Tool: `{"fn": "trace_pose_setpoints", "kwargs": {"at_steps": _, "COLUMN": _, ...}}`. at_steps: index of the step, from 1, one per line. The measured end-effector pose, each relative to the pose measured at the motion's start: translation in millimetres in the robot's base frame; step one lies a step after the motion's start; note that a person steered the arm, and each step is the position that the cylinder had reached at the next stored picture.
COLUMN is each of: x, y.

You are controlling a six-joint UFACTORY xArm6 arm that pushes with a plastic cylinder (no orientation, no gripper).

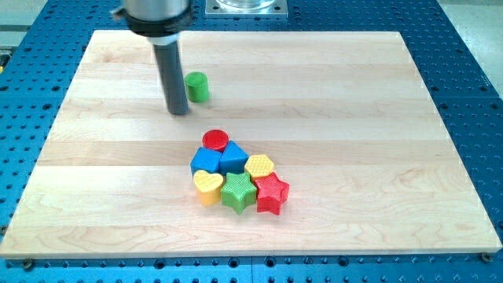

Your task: Move the green circle close to the triangle

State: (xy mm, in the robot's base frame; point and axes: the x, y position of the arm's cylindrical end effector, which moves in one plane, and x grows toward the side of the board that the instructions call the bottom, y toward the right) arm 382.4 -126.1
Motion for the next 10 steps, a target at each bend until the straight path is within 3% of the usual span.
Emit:
{"fn": "trace_pose_setpoints", "kwargs": {"at_steps": 2, "x": -64.0, "y": 21.1}}
{"fn": "trace_pose_setpoints", "kwargs": {"at_steps": 4, "x": -12.3, "y": 101.7}}
{"fn": "trace_pose_setpoints", "kwargs": {"at_steps": 6, "x": -57.3, "y": 75.7}}
{"fn": "trace_pose_setpoints", "kwargs": {"at_steps": 7, "x": -7.5, "y": 25.8}}
{"fn": "trace_pose_setpoints", "kwargs": {"at_steps": 8, "x": 27.1, "y": 37.6}}
{"fn": "trace_pose_setpoints", "kwargs": {"at_steps": 9, "x": 25.8, "y": 47.6}}
{"fn": "trace_pose_setpoints", "kwargs": {"at_steps": 10, "x": -4.7, "y": 48.6}}
